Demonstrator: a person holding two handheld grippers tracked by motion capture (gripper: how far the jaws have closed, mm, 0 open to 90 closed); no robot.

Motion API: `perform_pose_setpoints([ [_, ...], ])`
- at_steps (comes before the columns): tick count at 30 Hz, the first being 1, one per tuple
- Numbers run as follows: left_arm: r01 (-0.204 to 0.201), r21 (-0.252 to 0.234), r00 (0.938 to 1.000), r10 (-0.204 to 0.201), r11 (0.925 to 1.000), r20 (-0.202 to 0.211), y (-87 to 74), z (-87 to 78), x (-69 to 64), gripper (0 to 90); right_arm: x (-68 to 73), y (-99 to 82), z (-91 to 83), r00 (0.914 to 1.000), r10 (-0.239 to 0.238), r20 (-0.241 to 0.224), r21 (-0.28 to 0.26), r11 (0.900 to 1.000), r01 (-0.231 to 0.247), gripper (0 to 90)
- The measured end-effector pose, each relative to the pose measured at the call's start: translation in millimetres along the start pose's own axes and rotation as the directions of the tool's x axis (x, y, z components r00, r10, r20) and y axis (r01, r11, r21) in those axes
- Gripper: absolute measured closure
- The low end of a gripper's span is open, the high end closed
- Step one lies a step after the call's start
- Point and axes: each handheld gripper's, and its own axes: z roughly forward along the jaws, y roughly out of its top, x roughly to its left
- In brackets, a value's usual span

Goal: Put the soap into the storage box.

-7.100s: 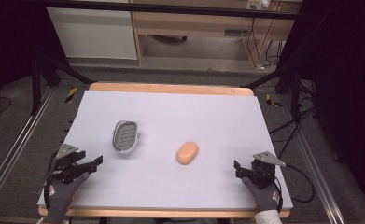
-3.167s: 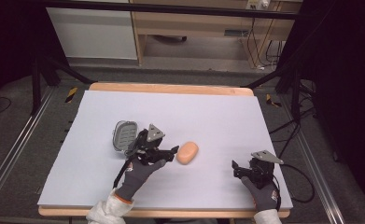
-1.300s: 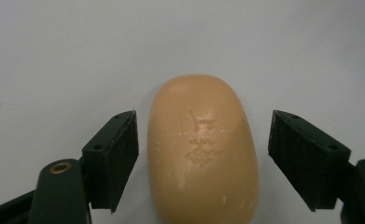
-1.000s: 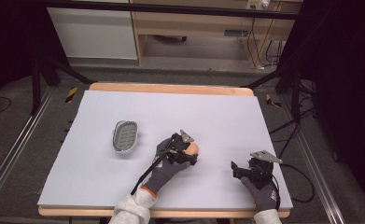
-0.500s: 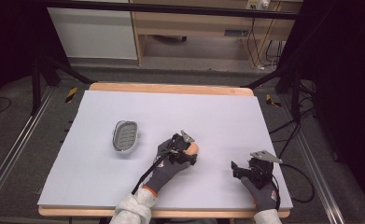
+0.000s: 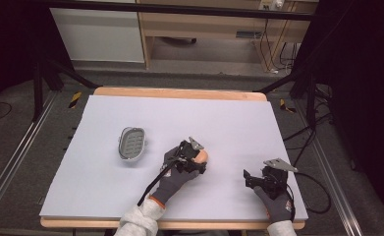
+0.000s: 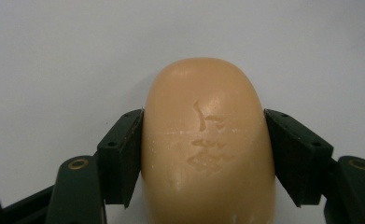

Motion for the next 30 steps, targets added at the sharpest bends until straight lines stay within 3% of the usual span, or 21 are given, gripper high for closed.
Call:
perform_pose_setpoints([
  [9,0.003,-0.049,0.9998,-0.002,0.9988,0.022,0.4,-32.7,7.6,31.4,0.9,0.1,0.2,1.0,0.004,0.003,-0.001,1.0,-0.004,7.0],
  [14,0.025,-0.077,0.9993,-0.023,0.9967,0.03,-3.1,-48.1,14.9,31.4,1.4,0.2,0.1,1.0,0.003,0.003,-0.002,1.0,-0.003,6.9],
  [30,0.058,-0.136,0.9983,-0.058,0.989,0.004,-13.5,-87.7,36.1,31.4,1.8,0.2,-0.2,1.0,0.004,0.006,-0.002,1.0,-0.004,6.8],
])
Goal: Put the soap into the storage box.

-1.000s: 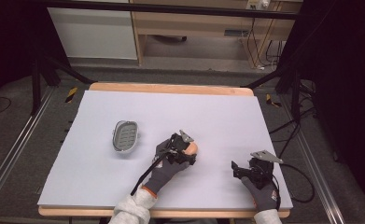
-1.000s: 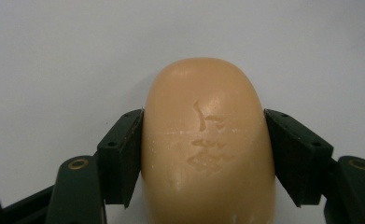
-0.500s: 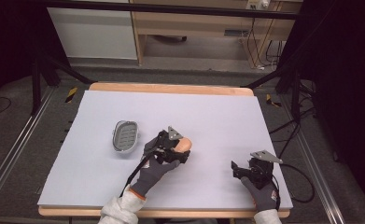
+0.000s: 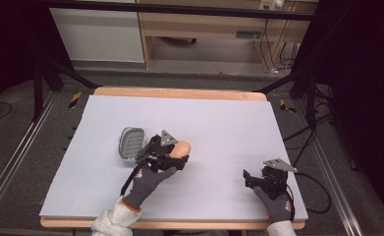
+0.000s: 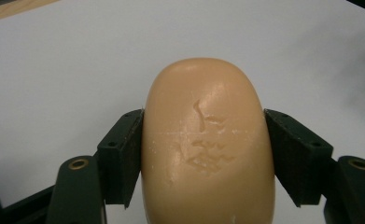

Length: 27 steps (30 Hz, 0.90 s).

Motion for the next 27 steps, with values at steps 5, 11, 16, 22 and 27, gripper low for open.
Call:
perform_pose_setpoints([
  [5,0.015,-0.019,0.9999,-0.015,0.9997,-0.006,-2.2,-11.3,7.4,31.4,0.0,0.0,-0.3,1.0,-0.004,0.0,-0.001,1.0,0.004,6.8],
  [11,0.027,-0.038,0.9993,-0.028,0.9989,-0.024,-4.7,-26.3,18.8,31.5,0.2,-0.1,-0.3,1.0,-0.004,0.0,0.0,1.0,0.004,6.8],
  [16,0.054,-0.056,0.9978,-0.056,0.997,-0.035,-9.4,-35.4,29.7,31.5,0.3,-0.2,-0.1,1.0,-0.004,-0.001,0.001,1.0,0.004,6.8],
  [22,0.081,-0.073,0.9943,-0.086,0.994,-0.063,-11.6,-45.8,46.3,31.5,0.4,-0.3,0.5,1.0,-0.006,-0.002,0.003,1.0,0.006,6.8],
  [27,0.107,-0.085,0.9879,-0.115,0.9906,-0.103,-11.2,-51.9,64.2,31.5,0.4,-0.4,0.6,1.0,-0.007,-0.003,0.003,1.0,0.007,6.8],
])
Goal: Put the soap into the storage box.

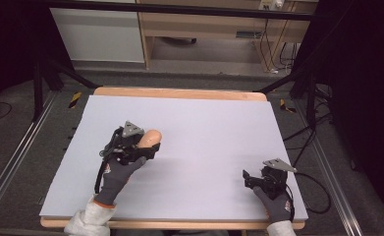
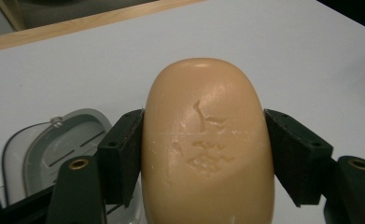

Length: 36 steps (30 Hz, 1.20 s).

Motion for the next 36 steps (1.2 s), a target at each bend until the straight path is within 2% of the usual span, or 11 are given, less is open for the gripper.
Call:
perform_pose_setpoints([
  [7,0.029,0.002,0.9988,-0.029,0.9996,-0.038,0.1,0.4,16.5,31.5,0.1,0.0,0.3,1.0,0.004,-0.001,0.002,1.0,-0.004,6.8],
  [15,0.068,0.013,0.9937,-0.067,0.9976,-0.089,-4.8,7.2,35.1,31.5,0.4,0.0,0.5,1.0,0.004,-0.002,0.003,1.0,-0.004,6.8],
  [26,0.08,0.04,0.9901,-0.075,0.996,-0.119,-11.0,21.6,45.5,31.5,0.7,-0.1,1.0,1.0,-0.001,-0.002,0.005,1.0,0.001,6.8],
  [36,0.097,0.047,0.9865,-0.09,0.9941,-0.137,-16.4,26.1,53.0,31.5,1.1,-0.1,1.4,1.0,-0.004,-0.004,0.009,1.0,0.004,6.8],
])
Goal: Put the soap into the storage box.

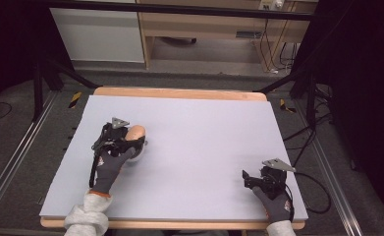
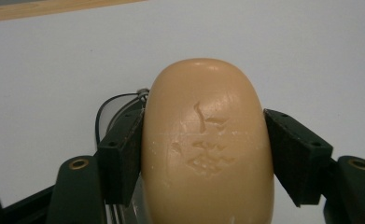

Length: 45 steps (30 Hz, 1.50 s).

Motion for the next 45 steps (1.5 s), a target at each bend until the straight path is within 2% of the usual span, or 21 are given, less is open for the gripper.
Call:
perform_pose_setpoints([
  [19,0.01,0.041,0.9996,-0.009,0.9991,-0.027,-10.4,11.3,7.4,31.5,0.5,0.1,0.5,1.0,-0.003,0.002,0.001,1.0,0.003,6.8],
  [26,0.018,0.039,0.9996,-0.017,0.9991,-0.023,-11.9,11.3,7.6,31.5,0.7,0.1,0.7,1.0,-0.006,0.001,0.003,1.0,0.006,6.8],
  [31,0.036,0.041,0.9993,-0.036,0.9985,-0.003,-12.9,11.5,8.4,31.3,0.8,0.1,0.6,1.0,-0.003,0.0,0.002,1.0,0.003,6.8],
  [45,0.009,0.04,1.0,-0.009,0.9992,-0.001,-15.2,9.7,5.7,30.4,0.9,0.4,0.3,1.0,-0.004,0.0,0.0,1.0,0.004,6.8],
])
